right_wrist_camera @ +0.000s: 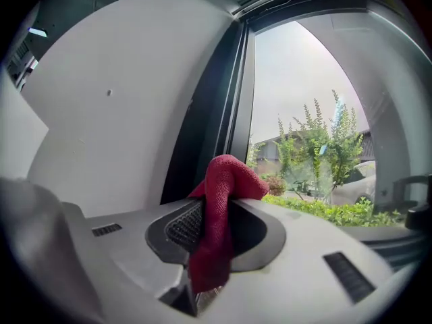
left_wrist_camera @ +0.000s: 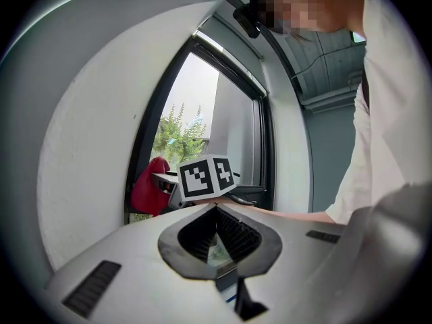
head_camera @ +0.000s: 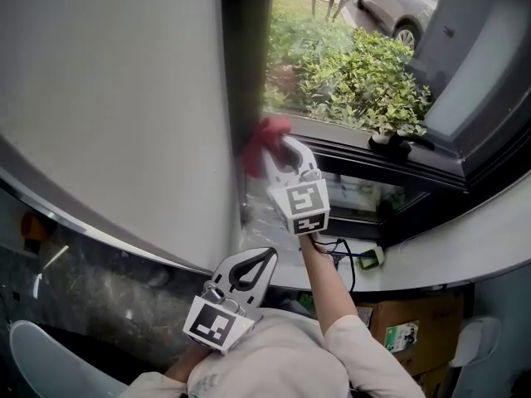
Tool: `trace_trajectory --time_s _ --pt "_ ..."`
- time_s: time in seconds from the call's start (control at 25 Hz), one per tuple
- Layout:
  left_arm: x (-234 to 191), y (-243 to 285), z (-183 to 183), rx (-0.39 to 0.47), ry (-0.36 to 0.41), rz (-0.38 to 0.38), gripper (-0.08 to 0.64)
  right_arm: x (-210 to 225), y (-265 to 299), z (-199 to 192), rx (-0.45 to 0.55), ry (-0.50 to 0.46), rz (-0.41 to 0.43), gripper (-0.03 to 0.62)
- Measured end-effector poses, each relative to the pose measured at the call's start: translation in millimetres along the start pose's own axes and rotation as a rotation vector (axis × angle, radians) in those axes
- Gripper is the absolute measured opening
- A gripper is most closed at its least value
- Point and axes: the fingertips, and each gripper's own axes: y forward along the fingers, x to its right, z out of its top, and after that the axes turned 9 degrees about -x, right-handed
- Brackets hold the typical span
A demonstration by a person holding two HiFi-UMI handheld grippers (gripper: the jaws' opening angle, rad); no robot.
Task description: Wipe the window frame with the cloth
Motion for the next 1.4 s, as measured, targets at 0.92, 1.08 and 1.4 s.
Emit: trace_trajectory --time_s 0.92,1.08,1.4 --pt "-5 -1 -3 -0.008 -0.016 0.036 0.009 6 6 -6 -0.084 -0.056 -0.093 0.095" --pt "-6 -1 -2 -0.001 -0.008 0.041 0.008 6 5 -7 -0.086 -0.031 -0.092 0.095" --pt "-10 -4 -5 -0.014 -0.016 0.060 0.008 9 3 -7 -0.096 -0.044 -0.089 0.094"
